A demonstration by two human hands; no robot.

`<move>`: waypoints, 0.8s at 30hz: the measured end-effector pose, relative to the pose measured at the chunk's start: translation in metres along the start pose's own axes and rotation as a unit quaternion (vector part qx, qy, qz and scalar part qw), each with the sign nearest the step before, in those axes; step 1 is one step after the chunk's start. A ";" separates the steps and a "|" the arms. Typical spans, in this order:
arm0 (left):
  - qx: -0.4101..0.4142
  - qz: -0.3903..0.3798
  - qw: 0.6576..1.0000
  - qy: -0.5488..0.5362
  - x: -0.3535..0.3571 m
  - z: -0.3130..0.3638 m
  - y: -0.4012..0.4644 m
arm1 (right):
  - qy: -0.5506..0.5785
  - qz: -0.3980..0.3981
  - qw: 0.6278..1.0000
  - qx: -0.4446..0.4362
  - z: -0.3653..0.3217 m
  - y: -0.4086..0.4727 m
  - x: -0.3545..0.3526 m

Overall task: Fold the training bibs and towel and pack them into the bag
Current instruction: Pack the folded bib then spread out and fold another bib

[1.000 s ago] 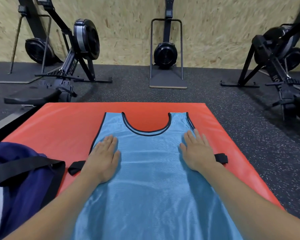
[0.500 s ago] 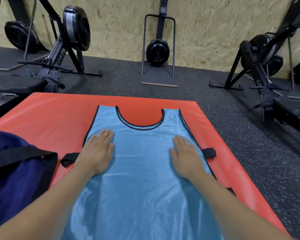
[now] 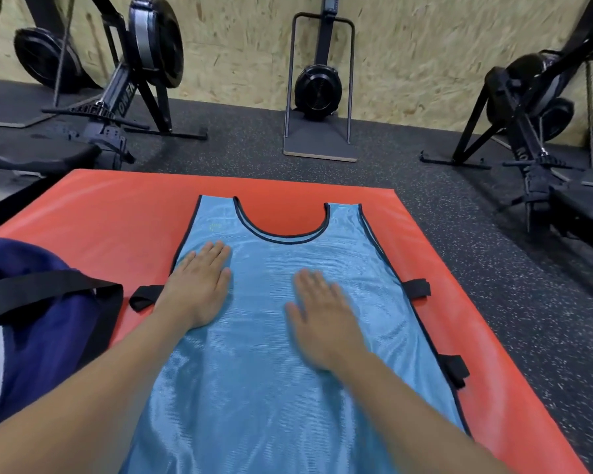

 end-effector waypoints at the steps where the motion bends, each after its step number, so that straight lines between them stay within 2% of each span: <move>1: 0.000 -0.001 1.000 0.000 0.000 0.000 0.001 | 0.005 -0.001 1.000 0.031 0.030 -0.004 -0.006; 5: -0.001 -0.012 1.000 -0.004 -0.001 0.002 0.001 | -0.009 0.007 0.994 0.105 0.111 -0.024 -0.024; 8: -0.019 -0.061 0.998 0.008 -0.004 0.001 0.003 | -0.017 0.010 0.994 0.105 0.111 -0.023 -0.023; 11: -0.082 -0.137 0.984 0.072 -0.017 0.014 0.015 | -0.001 0.023 0.994 0.107 0.108 -0.026 -0.024; 13: -0.089 -0.116 0.984 0.099 -0.022 0.047 0.017 | 0.006 0.024 0.994 0.107 0.110 -0.027 -0.025; 17: 0.053 -0.023 0.998 0.002 0.003 0.165 -0.011 | 0.006 0.039 0.994 0.104 0.110 -0.027 -0.025; 19: 0.090 -0.042 0.995 -0.029 0.028 0.206 -0.027 | -0.006 0.047 0.994 0.103 0.110 -0.027 -0.024; 21: 0.099 -0.066 0.993 -0.008 0.044 0.216 -0.035 | -0.012 0.049 0.993 0.103 0.111 -0.026 -0.023; 24: 0.060 -0.018 0.998 -0.004 0.040 0.178 -0.043 | -0.001 0.051 0.993 0.107 0.112 -0.026 -0.024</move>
Point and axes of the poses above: each hand's wrist, its own y-axis towards the middle knuckle, its own x-axis out of the palm, z = x × y, the point moved 3 cm from there along y, towards the middle knuckle, and after that the axes turned 14 degrees about -z, right-handed, at the moved point
